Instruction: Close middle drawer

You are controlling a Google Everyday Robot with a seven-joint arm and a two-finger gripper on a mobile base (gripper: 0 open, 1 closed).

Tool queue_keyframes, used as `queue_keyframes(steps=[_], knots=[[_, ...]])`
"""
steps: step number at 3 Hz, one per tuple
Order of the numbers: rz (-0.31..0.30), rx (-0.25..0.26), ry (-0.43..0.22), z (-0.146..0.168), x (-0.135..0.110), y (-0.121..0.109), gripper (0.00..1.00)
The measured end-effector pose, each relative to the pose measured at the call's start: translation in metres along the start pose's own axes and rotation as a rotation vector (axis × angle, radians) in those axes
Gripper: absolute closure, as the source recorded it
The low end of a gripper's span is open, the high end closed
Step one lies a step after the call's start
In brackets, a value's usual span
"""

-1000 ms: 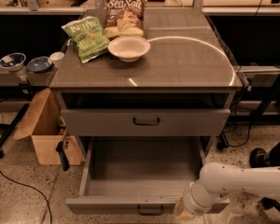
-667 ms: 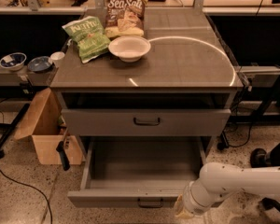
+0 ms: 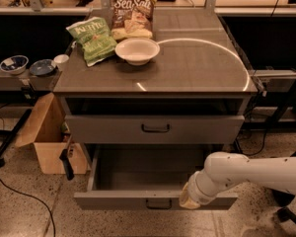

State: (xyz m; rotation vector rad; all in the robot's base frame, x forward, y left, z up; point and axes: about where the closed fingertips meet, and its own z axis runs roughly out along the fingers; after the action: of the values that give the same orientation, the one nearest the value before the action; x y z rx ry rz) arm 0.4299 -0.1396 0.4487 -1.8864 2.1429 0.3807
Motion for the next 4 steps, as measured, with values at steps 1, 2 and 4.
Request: queue_keyframes(steps=[1,2,4], knots=[[-0.013,0.025,0.001,-0.012,-0.003,-0.016,1.0],[-0.043,0.007,0.013,-0.023,-0.002,-0.011,1.0],[-0.01,-0.008,-0.005,-0.016,-0.002,0.014,1.0]])
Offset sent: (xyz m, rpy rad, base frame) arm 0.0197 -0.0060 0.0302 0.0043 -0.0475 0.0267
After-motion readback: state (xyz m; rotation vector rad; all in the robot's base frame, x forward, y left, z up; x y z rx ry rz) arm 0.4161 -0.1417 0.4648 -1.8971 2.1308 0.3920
